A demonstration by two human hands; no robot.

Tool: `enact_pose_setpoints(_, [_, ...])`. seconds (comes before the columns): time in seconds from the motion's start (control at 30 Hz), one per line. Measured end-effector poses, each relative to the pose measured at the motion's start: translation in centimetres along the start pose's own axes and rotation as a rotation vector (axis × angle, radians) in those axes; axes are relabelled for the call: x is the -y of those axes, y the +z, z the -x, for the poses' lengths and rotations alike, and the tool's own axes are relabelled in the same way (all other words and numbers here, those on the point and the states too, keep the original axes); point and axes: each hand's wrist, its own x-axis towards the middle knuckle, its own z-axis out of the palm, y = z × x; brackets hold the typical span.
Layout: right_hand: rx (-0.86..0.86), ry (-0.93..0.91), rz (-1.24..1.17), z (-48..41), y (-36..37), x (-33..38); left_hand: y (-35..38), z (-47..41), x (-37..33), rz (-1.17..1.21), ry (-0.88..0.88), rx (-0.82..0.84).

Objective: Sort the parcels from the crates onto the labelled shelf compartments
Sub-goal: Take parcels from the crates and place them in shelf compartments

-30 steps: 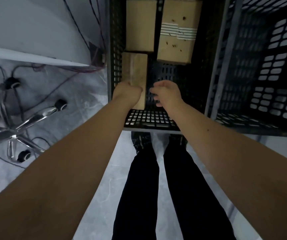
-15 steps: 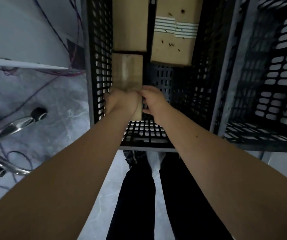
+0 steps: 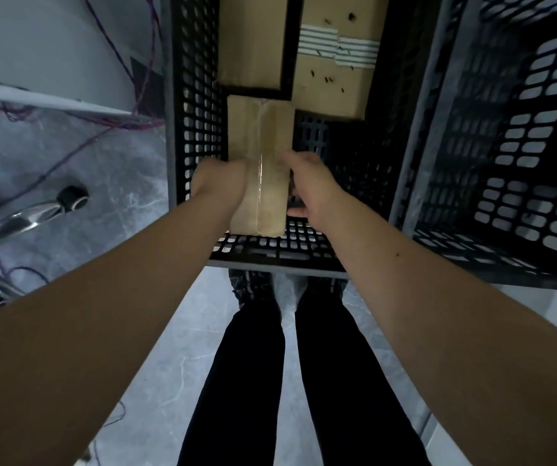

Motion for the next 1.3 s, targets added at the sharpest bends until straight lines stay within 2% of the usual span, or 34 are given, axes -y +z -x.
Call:
enact_pose_setpoints(0.1, [0.005,0.045,-0.05,3.2,-0.9,1.3,-1.7,1.9,-0.1,0.191,-0.016,0.046])
enact_pose_setpoints(0.2, [0.044,0.062,-0.135,7.1,-2.3,2.5,-3.3,3.5,0.6,0.272,-0.059,0.112])
enact_pose_setpoints(0.37, [0.089,0.006,-0.215,15.0,-4.5,4.8,-6.7,13.7,-3.9,0.372,-0.024,0.201])
enact_pose_setpoints(0.47, [0.114,-0.008,-0.266,20.8,-5.3,6.7,-9.1,18.2,-6.2,0.417,0.029,0.184])
enact_pose_setpoints(0.73, [0.209,-0.238,-0.358,36.2,-7.3,12.8,-17.2,31.5,-14.9,0.403,0.291,0.25])
enact_pose_setpoints(1.07, [0.334,-0.578,-0.645,57.4,-10.9,20.6,-26.2,50.2,-24.4,0.44,0.747,0.254])
enact_pose_setpoints(1.3, [0.344,-0.842,-0.582,72.5,-13.4,25.1,-32.2,63.9,-29.4,0.451,1.048,0.225])
